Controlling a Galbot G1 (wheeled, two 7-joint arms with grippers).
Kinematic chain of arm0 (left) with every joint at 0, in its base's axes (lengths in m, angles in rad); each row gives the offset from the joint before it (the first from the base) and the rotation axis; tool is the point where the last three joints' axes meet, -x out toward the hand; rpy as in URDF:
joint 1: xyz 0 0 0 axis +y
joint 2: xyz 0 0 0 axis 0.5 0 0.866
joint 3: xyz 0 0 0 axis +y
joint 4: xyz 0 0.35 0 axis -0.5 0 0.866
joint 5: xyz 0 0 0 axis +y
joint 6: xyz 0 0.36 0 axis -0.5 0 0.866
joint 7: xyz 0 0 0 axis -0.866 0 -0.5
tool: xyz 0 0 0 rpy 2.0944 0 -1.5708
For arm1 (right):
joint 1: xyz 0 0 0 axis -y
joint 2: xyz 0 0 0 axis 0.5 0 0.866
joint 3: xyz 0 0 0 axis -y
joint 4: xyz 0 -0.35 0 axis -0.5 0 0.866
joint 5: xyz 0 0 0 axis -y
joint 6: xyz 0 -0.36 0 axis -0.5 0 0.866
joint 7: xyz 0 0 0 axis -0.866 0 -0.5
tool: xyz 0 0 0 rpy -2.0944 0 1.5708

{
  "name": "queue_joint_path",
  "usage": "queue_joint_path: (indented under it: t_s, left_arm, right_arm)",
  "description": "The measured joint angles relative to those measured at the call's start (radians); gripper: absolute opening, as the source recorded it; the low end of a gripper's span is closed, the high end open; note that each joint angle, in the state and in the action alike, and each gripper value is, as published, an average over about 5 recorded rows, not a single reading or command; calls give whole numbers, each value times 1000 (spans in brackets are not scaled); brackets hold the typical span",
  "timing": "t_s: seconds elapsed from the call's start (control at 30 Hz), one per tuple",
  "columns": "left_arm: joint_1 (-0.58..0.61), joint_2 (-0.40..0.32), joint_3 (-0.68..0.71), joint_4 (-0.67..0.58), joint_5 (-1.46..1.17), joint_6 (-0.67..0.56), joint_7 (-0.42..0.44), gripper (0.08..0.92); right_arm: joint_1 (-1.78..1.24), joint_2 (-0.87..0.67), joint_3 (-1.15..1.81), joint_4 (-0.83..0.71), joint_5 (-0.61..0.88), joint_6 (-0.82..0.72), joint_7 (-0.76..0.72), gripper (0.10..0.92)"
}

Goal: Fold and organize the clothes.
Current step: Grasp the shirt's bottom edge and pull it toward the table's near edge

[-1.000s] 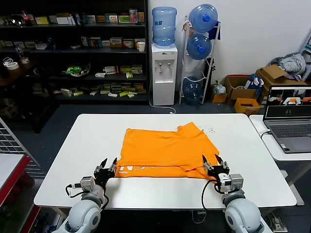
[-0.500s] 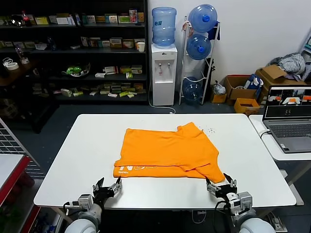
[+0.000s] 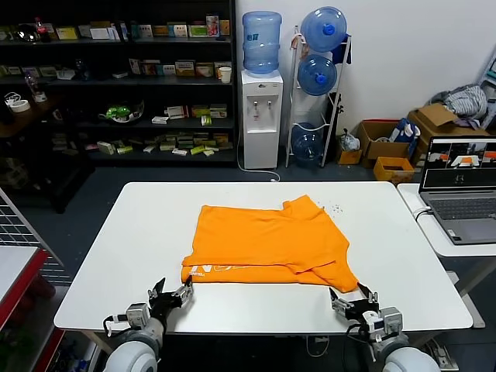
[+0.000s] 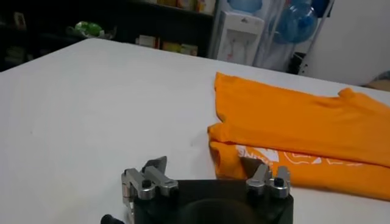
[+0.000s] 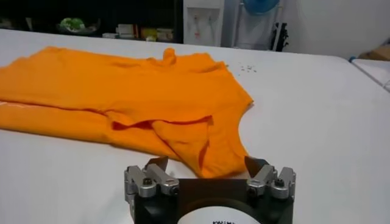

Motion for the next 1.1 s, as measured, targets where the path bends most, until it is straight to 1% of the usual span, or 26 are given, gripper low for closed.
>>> queue_joint_path:
  t_s: [0.13,0.7,0.8,0.9,0.97,1.1]
  left_arm:
    - [-5,-5,6,9,8,0,-3,776]
    - [-8,-8,11,10,22,1,-8,289]
    - [-8,-8,14,6,22,2,-8,203]
    - [-5,-7,16,-1,18,3,-11,123]
    - [-2,-5,17,-8,14,4,-14,95]
    - [5,6,15,-31,2,10,-22,90]
  right_arm:
    - [2,-3,0,-7,1,0,-3,670]
    - [0,-5,2,-5,14,11,-3,176]
    - [-1,-6,2,0,21,15,1,127]
    - [-4,-9,3,6,30,17,7,124]
    - [-7,-14,5,12,38,17,12,124]
    - [-20,-30,13,33,62,9,25,124]
